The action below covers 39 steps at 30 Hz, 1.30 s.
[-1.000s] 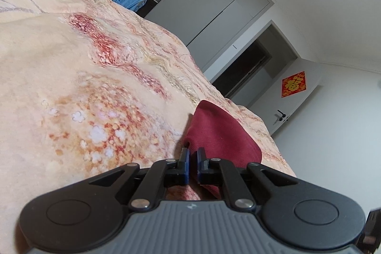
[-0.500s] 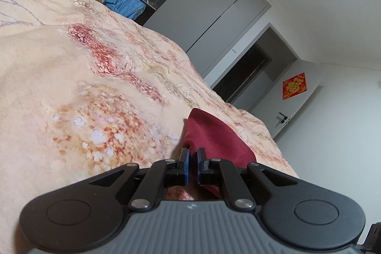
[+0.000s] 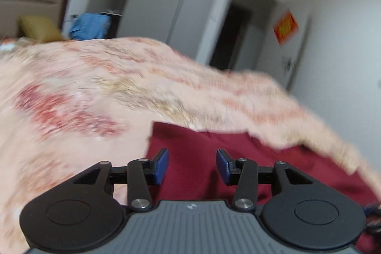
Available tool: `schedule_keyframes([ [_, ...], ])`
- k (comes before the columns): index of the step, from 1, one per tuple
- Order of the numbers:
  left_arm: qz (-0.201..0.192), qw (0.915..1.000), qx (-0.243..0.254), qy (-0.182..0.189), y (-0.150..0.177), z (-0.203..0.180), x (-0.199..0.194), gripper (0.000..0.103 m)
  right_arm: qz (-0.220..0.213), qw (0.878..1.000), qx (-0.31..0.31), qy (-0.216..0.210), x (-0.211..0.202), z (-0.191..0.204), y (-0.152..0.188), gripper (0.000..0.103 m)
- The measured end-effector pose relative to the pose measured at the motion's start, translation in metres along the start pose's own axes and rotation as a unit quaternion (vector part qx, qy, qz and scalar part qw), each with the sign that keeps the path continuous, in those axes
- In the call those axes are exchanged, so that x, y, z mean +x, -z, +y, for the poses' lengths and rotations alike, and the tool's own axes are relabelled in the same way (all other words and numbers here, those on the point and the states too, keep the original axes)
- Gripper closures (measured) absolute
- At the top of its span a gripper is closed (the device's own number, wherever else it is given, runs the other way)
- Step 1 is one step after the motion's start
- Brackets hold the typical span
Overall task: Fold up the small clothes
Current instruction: 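Open both tools, release the hem and lift them off the sweater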
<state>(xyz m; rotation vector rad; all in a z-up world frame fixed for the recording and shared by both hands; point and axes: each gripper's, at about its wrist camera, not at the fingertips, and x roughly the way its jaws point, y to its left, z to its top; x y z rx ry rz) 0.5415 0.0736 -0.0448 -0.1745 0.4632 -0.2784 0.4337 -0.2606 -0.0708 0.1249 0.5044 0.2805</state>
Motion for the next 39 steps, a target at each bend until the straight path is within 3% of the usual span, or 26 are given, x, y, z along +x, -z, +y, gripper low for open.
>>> schedule_keyframes([
  [2, 0.035, 0.9979, 0.032, -0.044, 0.000, -0.011, 0.024, 0.054, -0.001, 1.000, -0.002, -0.003, 0.001, 0.000, 0.002, 0.018],
  [6, 0.065, 0.9941, 0.015, -0.086, 0.002, -0.008, 0.052, 0.053, 0.000, 1.000, -0.003, -0.009, 0.003, 0.000, 0.004, 0.013],
  [9, 0.061, 0.9939, 0.029, -0.088, 0.005, -0.011, 0.051, 0.049, 0.001, 1.000, -0.001, -0.015, 0.003, -0.002, 0.005, 0.010],
  [13, 0.027, 0.9969, -0.012, -0.073, 0.000, -0.002, 0.035, 0.028, -0.002, 1.000, 0.000, -0.017, 0.004, -0.002, 0.005, 0.009],
  [16, 0.020, 0.9960, -0.051, -0.071, -0.003, 0.007, 0.016, 0.016, -0.002, 1.000, 0.002, -0.019, 0.005, -0.003, 0.005, 0.005],
  [18, 0.026, 0.9950, -0.057, -0.077, -0.003, 0.009, 0.001, 0.015, -0.004, 1.000, 0.003, -0.020, 0.004, -0.003, 0.005, 0.002],
  [21, 0.031, 0.9940, -0.057, -0.088, 0.003, 0.005, -0.027, 0.004, -0.012, 1.000, 0.005, -0.016, -0.001, -0.002, 0.004, 0.001],
  [27, 0.034, 0.9947, -0.069, -0.068, 0.025, -0.008, -0.099, 0.000, -0.010, 0.999, 0.036, -0.012, -0.047, -0.002, 0.005, 0.001],
  [34, 0.069, 0.9954, -0.040, -0.053, 0.068, -0.035, -0.171, 0.000, 0.010, 0.998, -0.056, 0.008, -0.134, 0.029, 0.040, 0.001],
  [39, 0.084, 0.9951, -0.024, -0.045, 0.100, -0.055, -0.215, 0.000, 0.011, 0.988, -0.150, 0.031, -0.192, 0.065, 0.077, 0.001],
])
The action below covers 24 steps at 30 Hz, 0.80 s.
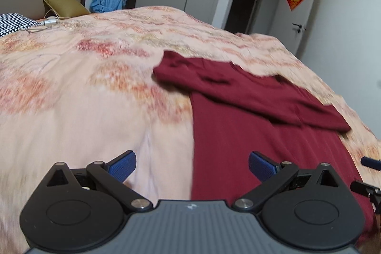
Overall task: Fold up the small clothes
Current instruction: 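Open both tools, release the hem and lift them off the sweater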
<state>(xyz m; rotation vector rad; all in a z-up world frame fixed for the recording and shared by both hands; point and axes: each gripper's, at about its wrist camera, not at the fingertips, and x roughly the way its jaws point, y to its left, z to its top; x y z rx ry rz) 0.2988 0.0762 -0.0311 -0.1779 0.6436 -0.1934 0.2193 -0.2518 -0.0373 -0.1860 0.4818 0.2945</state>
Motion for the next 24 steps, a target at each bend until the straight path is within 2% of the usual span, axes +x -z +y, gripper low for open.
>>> schedule_keyframes([
  [5, 0.004, 0.9997, 0.026, 0.002, 0.034, -0.018, -0.031, 0.000, 0.000, 1.000, -0.026, 0.011, -0.045, 0.024, 0.023, 0.001],
  [10, 0.008, 0.9990, 0.045, 0.003, 0.059, -0.033, -0.055, 0.000, 0.013, 0.999, -0.038, 0.017, -0.066, 0.038, 0.039, 0.001],
  [12, 0.007, 0.9986, 0.053, 0.002, 0.066, -0.037, -0.063, 0.000, 0.018, 0.998, -0.053, 0.016, -0.070, 0.044, 0.044, 0.001],
  [16, 0.003, 0.9976, 0.069, -0.004, 0.077, -0.044, -0.075, 0.000, 0.024, 0.993, -0.102, 0.051, -0.066, 0.063, 0.057, 0.002],
  [18, 0.001, 0.9968, 0.080, -0.006, 0.081, -0.049, -0.080, 0.000, 0.029, 0.988, -0.130, 0.076, -0.061, 0.071, 0.063, 0.010],
  [24, -0.002, 0.9921, 0.125, -0.006, 0.092, -0.065, -0.083, 0.000, 0.012, 0.972, -0.199, 0.122, -0.053, 0.084, 0.077, 0.016],
])
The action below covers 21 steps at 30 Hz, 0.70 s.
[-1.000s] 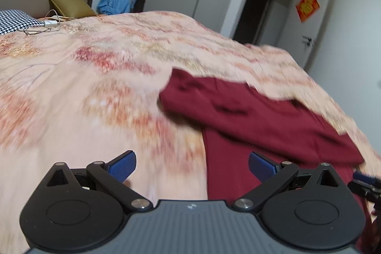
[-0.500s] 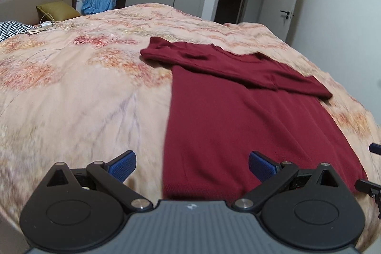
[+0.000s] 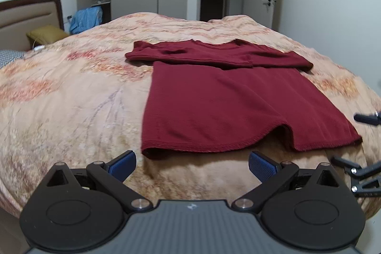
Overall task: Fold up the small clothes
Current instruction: 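Open both tools, release the hem and lift them off the sweater, then grasp the sweater side edge with the right tool while the left tool grasps beside it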
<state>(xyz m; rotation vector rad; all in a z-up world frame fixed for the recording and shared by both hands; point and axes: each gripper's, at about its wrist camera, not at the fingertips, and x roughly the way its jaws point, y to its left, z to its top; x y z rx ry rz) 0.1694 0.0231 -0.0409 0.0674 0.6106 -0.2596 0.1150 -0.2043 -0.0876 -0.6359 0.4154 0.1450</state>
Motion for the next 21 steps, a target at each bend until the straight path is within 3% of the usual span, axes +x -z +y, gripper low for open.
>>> schedule_keyframes([
  [5, -0.022, 0.9993, 0.028, 0.011, 0.007, -0.019, 0.005, 0.000, -0.028, 0.999, -0.027, 0.031, 0.004, 0.010, -0.002, 0.032],
  [7, -0.025, 0.9988, 0.040, 0.013, 0.009, -0.028, 0.010, 0.000, -0.035, 0.998, -0.030, 0.030, 0.006, 0.013, -0.005, 0.043],
  [9, -0.025, 0.9978, 0.062, 0.007, 0.011, -0.038, 0.015, 0.000, -0.041, 0.998, -0.030, 0.023, 0.006, 0.014, -0.009, 0.065],
  [15, -0.053, 0.9889, 0.137, -0.022, 0.013, -0.063, 0.020, 0.000, -0.053, 0.998, 0.035, 0.006, -0.002, -0.014, -0.026, 0.096],
  [21, -0.067, 0.9809, 0.178, -0.044, 0.008, -0.088, 0.037, 0.000, -0.068, 0.993, 0.101, -0.001, -0.012, -0.049, -0.049, 0.097],
])
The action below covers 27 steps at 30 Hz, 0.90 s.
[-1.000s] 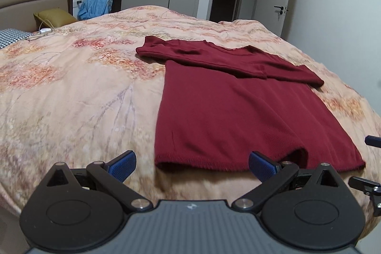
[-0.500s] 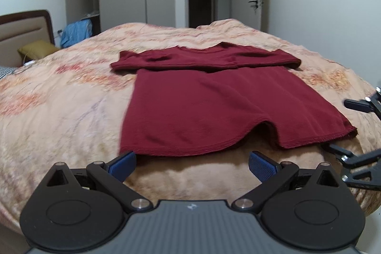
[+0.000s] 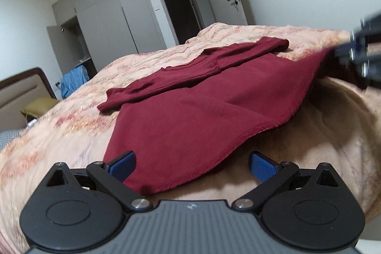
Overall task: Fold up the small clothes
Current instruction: 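Grasp the sweater side edge with the right tool while the left tool grasps beside it, then lift the held side edge with both tools and fold it over the sweater body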
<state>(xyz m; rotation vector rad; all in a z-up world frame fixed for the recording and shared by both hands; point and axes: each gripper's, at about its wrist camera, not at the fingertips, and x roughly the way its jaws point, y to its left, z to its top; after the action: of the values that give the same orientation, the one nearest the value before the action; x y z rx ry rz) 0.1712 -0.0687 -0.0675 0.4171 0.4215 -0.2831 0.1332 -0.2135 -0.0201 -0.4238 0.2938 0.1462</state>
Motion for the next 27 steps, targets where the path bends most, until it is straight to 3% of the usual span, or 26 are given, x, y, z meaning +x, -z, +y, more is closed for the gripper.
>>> schedule_keyframes([
  [3, -0.009, 0.9997, 0.013, -0.017, -0.005, -0.010, 0.010, 0.001, -0.015, 1.000, 0.009, 0.001, -0.003, -0.007, -0.011, 0.098],
  [6, -0.010, 0.9996, 0.008, -0.025, -0.008, -0.012, 0.015, 0.009, -0.027, 1.000, 0.007, 0.004, -0.006, -0.011, -0.020, 0.098],
  [11, -0.008, 0.9984, 0.007, -0.055, -0.005, 0.001, 0.016, 0.038, -0.034, 0.999, 0.010, 0.008, -0.008, -0.018, -0.024, 0.098],
  [14, 0.004, 0.9980, 0.002, -0.063, 0.000, 0.018, 0.017, 0.051, -0.030, 0.999, 0.018, 0.010, -0.010, -0.020, -0.023, 0.098],
  [19, 0.012, 0.9961, 0.024, -0.084, 0.010, 0.044, 0.016, 0.051, -0.003, 1.000, 0.022, 0.006, -0.008, -0.015, -0.007, 0.098],
  [21, 0.011, 0.9955, 0.036, -0.087, 0.011, 0.050, 0.017, 0.057, 0.016, 1.000, 0.017, 0.006, -0.005, -0.009, 0.004, 0.097],
  [23, 0.014, 0.9965, 0.036, -0.074, 0.009, 0.055, 0.018, 0.072, 0.036, 0.999, 0.013, 0.002, -0.001, -0.002, 0.015, 0.096],
  [26, 0.013, 0.9968, 0.042, -0.067, 0.006, 0.057, 0.019, 0.085, 0.064, 0.998, -0.002, 0.002, 0.004, 0.009, 0.032, 0.082],
  [27, 0.012, 0.9970, 0.043, -0.064, 0.005, 0.057, 0.019, 0.088, 0.073, 0.997, -0.008, 0.004, 0.007, 0.012, 0.038, 0.082],
])
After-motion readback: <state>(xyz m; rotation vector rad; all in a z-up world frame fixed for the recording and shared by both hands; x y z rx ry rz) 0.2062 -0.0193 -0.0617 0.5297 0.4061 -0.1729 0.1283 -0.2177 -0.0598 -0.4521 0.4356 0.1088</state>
